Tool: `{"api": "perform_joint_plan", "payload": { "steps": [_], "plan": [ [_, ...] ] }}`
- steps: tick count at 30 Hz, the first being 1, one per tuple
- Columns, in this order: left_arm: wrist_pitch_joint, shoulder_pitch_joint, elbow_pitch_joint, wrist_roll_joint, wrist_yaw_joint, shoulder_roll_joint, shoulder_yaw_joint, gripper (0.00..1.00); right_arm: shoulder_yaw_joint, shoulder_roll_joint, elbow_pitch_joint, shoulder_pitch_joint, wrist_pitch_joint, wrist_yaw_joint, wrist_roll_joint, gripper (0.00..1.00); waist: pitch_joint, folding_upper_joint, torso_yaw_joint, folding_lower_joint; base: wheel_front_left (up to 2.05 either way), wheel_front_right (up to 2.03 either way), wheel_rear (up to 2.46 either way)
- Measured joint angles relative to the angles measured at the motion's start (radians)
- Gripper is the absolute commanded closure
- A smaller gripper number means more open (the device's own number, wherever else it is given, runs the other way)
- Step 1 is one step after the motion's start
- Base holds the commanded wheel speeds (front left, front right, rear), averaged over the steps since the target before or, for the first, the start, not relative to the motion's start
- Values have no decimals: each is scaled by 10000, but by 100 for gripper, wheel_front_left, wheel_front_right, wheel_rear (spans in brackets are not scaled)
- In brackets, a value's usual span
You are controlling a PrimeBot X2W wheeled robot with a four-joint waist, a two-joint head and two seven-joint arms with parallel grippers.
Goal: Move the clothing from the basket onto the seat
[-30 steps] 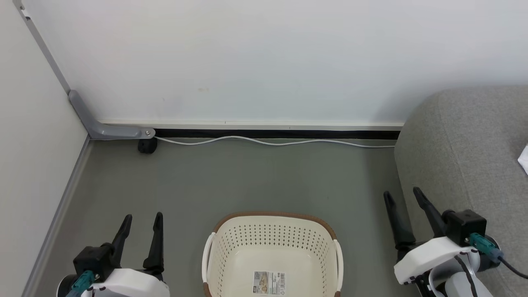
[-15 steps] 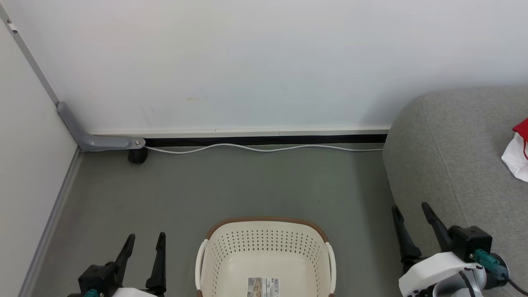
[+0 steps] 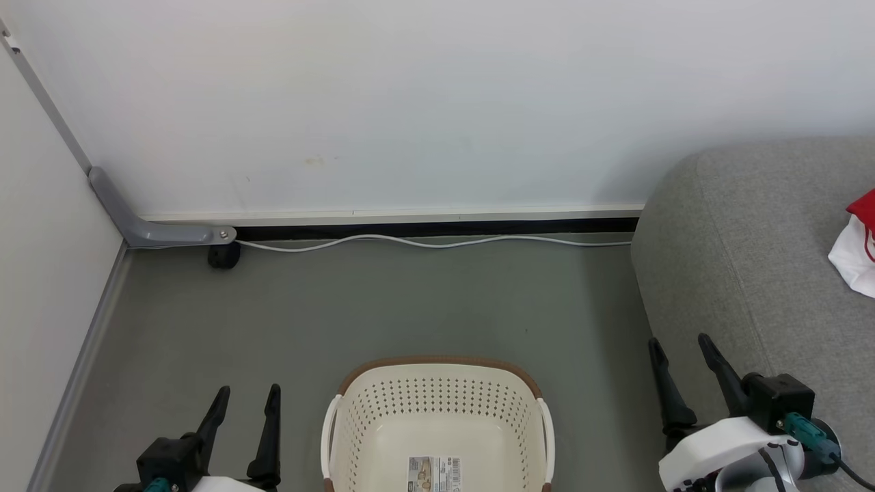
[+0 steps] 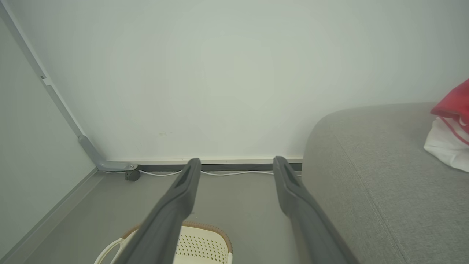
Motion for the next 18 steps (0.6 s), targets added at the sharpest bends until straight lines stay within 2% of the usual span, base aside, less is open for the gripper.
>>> {"api": "perform_joint_plan", "payload": {
  "steps": [9,10,18],
  "plan": [
    [0,-21,144,-167,-17,2,-2,0,-67,21,2,5,0,0,29,0,-101,0,-41,-1,0,0,0],
    [2,-11,207,-226,-15,-2,15,100,-65,23,42,21,4,0,31,100,-115,0,-36,0,0,0,0],
    [109,395,918,-466,-15,-180,-33,100,-8,184,686,682,153,0,291,100,-117,0,-46,0,0,0,0]
  ]
}}
